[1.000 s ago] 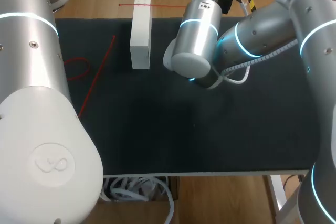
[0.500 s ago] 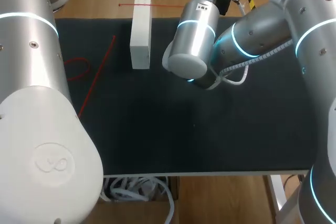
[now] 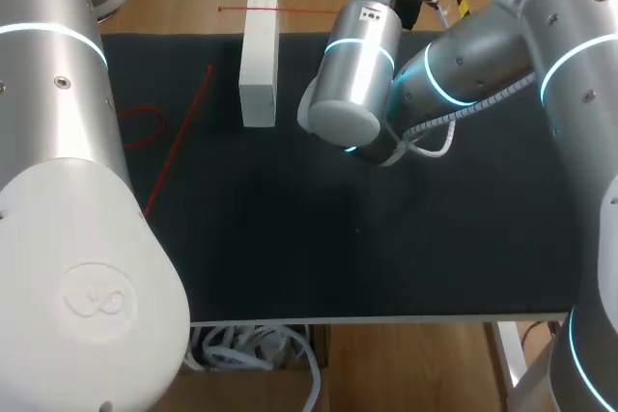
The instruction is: Grab the tape and strap the tape.
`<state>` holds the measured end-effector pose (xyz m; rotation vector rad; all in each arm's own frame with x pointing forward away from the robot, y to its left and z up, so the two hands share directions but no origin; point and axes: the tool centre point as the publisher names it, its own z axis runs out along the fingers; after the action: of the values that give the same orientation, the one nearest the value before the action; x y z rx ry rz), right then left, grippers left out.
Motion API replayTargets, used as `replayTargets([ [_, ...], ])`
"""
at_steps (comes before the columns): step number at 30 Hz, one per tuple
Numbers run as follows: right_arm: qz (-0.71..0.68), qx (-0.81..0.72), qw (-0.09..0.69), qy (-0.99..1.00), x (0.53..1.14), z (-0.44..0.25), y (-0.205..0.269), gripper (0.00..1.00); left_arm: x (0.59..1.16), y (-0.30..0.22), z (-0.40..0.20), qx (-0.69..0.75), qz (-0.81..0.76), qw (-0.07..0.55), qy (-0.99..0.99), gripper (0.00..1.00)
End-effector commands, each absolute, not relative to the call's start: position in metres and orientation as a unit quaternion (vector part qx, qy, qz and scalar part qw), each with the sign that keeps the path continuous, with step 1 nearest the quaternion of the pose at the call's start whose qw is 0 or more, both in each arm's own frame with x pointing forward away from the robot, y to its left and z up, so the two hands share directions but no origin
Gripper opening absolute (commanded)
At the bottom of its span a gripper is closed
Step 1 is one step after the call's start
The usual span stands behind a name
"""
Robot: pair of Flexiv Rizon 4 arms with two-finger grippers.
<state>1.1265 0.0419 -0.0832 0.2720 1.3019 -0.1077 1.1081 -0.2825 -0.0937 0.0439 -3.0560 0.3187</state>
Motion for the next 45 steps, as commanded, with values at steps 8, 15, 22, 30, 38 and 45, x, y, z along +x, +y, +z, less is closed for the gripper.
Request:
replayTargets([
  [8, -0.052, 0.124, 0.786, 0.603, 1.128, -0.072, 0.033, 0.00, 1.112, -0.285, -0.091, 0.014, 0.099, 0.039, -0.994, 0.00],
  [15, -0.055, 0.112, 0.780, 0.613, 1.128, -0.071, 0.033, 0.00, 1.112, -0.285, -0.091, 0.014, 0.099, 0.039, -0.994, 0.00],
  [22, -0.057, 0.104, 0.782, 0.612, 1.129, -0.069, 0.036, 0.00, 1.112, -0.285, -0.091, 0.014, 0.099, 0.039, -0.994, 0.00],
  [30, -0.060, 0.103, 0.784, 0.609, 1.128, -0.065, 0.031, 0.00, 1.112, -0.285, -0.091, 0.014, 0.099, 0.039, -0.994, 0.00],
  [38, -0.062, 0.106, 0.786, 0.606, 1.128, -0.063, 0.027, 0.00, 1.112, -0.285, -0.091, 0.014, 0.099, 0.039, -0.994, 0.00],
  [45, -0.059, 0.105, 0.784, 0.609, 1.127, -0.066, 0.032, 0.00, 1.112, -0.285, -0.091, 0.014, 0.099, 0.039, -0.994, 0.00],
])
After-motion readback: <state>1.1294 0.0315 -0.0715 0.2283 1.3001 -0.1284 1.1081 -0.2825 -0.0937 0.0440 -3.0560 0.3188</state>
